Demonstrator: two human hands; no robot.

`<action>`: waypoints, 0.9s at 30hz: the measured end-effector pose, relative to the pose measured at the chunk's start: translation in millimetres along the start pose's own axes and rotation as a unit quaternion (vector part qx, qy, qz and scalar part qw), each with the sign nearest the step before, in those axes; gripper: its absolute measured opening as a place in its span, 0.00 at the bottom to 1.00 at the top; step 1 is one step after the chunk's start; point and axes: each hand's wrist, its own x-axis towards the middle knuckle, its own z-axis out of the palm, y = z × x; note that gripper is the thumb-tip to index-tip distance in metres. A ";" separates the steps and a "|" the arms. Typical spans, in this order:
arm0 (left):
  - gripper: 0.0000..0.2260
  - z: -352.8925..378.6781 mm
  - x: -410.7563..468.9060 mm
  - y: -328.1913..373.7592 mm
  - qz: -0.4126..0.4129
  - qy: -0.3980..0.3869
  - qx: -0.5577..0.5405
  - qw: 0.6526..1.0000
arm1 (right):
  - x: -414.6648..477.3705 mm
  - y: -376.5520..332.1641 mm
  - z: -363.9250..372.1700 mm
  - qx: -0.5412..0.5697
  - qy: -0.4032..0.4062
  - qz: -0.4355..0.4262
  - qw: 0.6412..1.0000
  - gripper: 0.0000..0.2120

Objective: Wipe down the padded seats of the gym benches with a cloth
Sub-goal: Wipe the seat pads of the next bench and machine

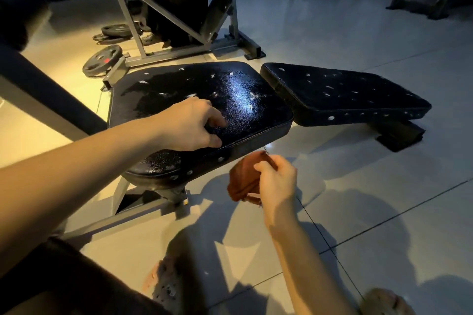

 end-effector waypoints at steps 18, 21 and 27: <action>0.07 5.6 -97.1 -33.5 -0.178 0.057 -0.151 0.971 | -8.0 31.5 38.8 -0.072 0.065 -0.126 0.987 0.06; 0.07 8.4 -111.8 -30.3 -0.189 0.073 -0.149 0.968 | 24.5 25.1 22.0 -0.046 0.116 -0.109 0.986 0.03; 0.10 -3.2 -125.2 -20.2 -0.210 0.091 -0.123 0.966 | -45.1 43.5 82.5 -0.089 -0.036 -0.167 0.981 0.04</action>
